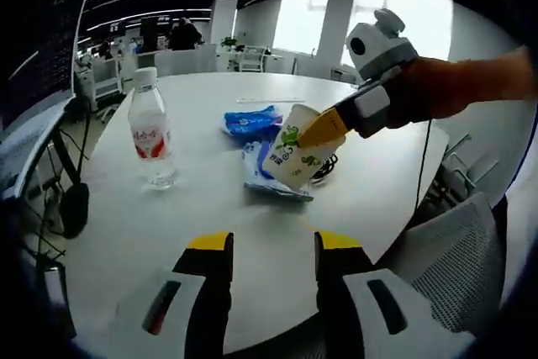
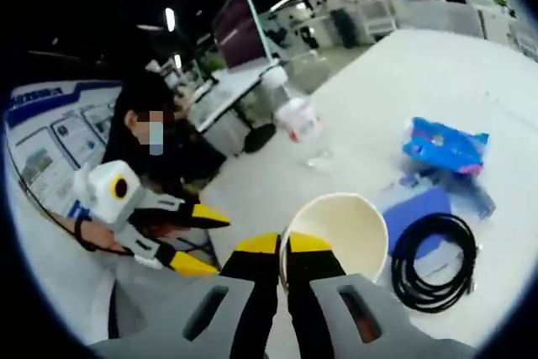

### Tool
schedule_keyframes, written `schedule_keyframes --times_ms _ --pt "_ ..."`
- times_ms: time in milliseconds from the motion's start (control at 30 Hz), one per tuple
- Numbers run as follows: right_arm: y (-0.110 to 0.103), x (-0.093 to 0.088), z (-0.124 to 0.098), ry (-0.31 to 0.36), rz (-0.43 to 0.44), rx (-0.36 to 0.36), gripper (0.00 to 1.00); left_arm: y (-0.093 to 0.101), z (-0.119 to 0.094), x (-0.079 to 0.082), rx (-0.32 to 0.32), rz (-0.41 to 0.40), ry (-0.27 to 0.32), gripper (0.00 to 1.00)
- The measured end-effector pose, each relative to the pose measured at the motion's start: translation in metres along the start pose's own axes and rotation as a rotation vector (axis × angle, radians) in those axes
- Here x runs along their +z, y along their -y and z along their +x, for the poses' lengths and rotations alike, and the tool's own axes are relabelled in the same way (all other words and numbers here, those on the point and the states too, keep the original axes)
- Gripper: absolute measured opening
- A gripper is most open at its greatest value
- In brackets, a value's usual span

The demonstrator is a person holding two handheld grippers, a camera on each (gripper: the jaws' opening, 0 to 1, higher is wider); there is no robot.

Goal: Arrange the tabletop items into an orderly group along one side of the table until the central work area is clear of visible clutter.

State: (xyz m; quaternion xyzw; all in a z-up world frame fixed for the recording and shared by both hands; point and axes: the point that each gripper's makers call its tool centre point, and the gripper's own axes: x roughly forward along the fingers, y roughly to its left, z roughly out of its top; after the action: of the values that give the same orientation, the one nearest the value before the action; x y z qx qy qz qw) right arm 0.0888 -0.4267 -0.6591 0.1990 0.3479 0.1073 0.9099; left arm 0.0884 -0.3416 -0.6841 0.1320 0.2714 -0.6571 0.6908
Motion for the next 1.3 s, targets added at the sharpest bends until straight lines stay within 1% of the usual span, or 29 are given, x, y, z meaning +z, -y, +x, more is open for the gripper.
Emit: schedule_keyframes --times_ms 33,133,300,433,567,633,767,900,933,967,1000,1033,1133,1300 --pt "0.001 0.001 0.002 -0.012 -0.013 0.0 0.0 -0.001 0.0 0.0 0.004 -0.003 0.002 0.37" --pt "0.006 0.003 0.011 -0.064 -0.091 -0.003 0.0 -0.003 -0.001 0.0 0.009 -0.01 0.006 0.37" --pt "0.008 0.011 0.024 -0.095 -0.15 0.005 0.0 -0.004 -0.002 0.0 0.014 -0.017 0.01 0.37" --pt "0.013 0.016 0.035 -0.136 -0.218 0.007 0.0 -0.004 -0.001 0.0 0.015 -0.013 0.009 0.37" --pt "0.018 0.018 0.045 -0.198 -0.311 -0.005 0.0 -0.004 -0.001 0.0 0.014 -0.014 0.008 0.37" --pt "0.02 0.018 0.053 -0.227 -0.366 -0.005 0.0 -0.004 -0.001 -0.001 0.014 -0.02 0.008 0.37" --pt "0.024 0.019 0.067 -0.254 -0.398 -0.008 0.0 -0.003 -0.001 -0.001 0.008 -0.021 0.006 0.37" --pt "0.027 0.02 0.08 -0.292 -0.46 -0.009 0.0 -0.003 -0.001 -0.002 0.01 -0.025 0.006 0.36" --pt "0.028 0.021 0.084 -0.311 -0.498 -0.014 0.0 -0.004 -0.001 -0.002 0.012 -0.025 0.006 0.36" --pt "0.029 0.021 0.085 -0.318 -0.507 -0.016 0.0 -0.005 -0.001 -0.001 0.015 -0.03 0.008 0.36" --pt "0.032 0.021 0.087 -0.338 -0.552 -0.022 0.0 -0.006 -0.002 -0.001 0.017 -0.035 0.009 0.36" --pt "0.033 0.021 0.089 -0.346 -0.577 -0.026 0.0 -0.007 -0.002 -0.001 0.019 -0.039 0.01 0.36" --pt "0.036 0.022 0.097 -0.359 -0.599 -0.038 0.0 -0.008 -0.002 -0.001 0.016 -0.054 0.017 0.35" --pt "0.043 0.026 0.105 -0.371 -0.636 -0.054 0.0 -0.007 -0.003 0.0 0.017 -0.045 0.018 0.36"
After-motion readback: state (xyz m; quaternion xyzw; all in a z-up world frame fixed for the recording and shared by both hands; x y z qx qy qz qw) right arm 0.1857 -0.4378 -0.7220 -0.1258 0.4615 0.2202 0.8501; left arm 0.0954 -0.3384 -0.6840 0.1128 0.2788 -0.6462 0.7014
